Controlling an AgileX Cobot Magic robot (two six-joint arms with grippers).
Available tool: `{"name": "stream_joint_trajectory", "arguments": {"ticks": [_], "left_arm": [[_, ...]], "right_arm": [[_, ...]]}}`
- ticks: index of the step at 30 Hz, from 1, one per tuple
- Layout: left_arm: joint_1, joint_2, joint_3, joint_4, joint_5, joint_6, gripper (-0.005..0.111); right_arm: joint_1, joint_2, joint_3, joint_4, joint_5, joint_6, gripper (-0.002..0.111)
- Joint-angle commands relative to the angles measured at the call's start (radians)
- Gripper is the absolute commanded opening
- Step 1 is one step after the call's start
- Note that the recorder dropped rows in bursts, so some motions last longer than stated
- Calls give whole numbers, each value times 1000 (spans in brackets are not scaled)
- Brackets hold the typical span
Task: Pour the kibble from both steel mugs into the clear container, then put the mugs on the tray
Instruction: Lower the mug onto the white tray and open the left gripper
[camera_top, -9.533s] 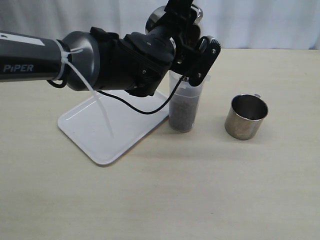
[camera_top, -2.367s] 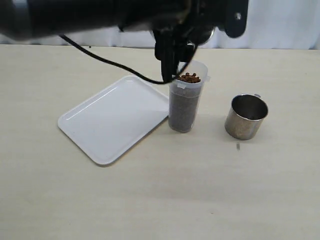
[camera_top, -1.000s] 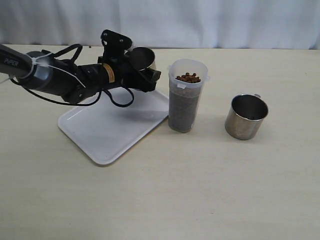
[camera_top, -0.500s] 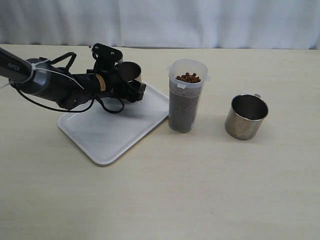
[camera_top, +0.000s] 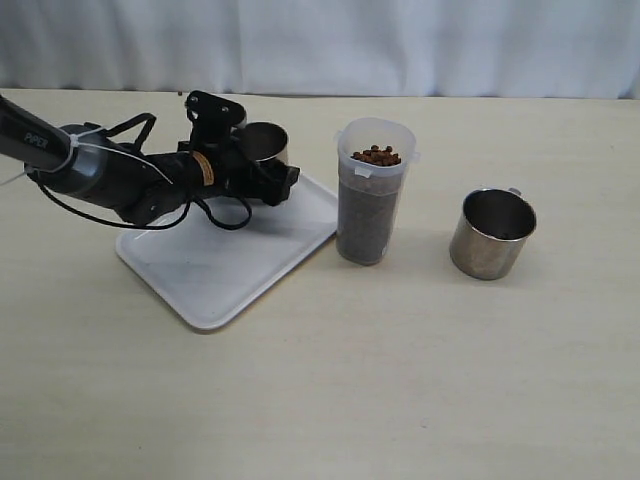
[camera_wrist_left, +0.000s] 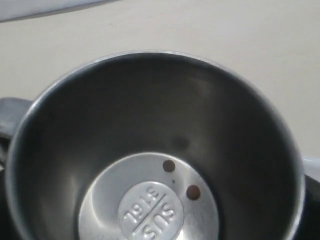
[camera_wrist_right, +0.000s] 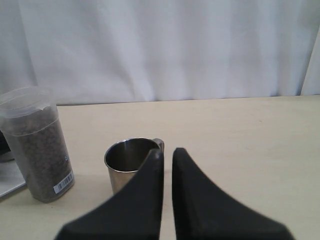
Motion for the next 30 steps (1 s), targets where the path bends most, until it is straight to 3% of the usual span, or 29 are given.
{"name": "stream_joint_trajectory", "arguments": {"ticks": [1,11,21,25,27,30], "left_arm": [[-1,-44,-4,-13,87,-6,89],[-24,-225,-4,-7,416,-6,90],[-118,-335,-4,-7,500,5,90],[-131,-419,-4,-7,626,5,90],[-131,-487,-4,-4,729,9,86],[-131,-603,5,28,897,37,62]], "right_arm": [[4,-3,4,2,-3,-6,5],[4,-3,4,2,-3,-6,5],[4,-3,4,2,-3,-6,5],[4,-3,4,2,-3,-6,5],[4,-3,4,2,-3,-6,5],[4,-3,4,2,-3,-6,5]]}}
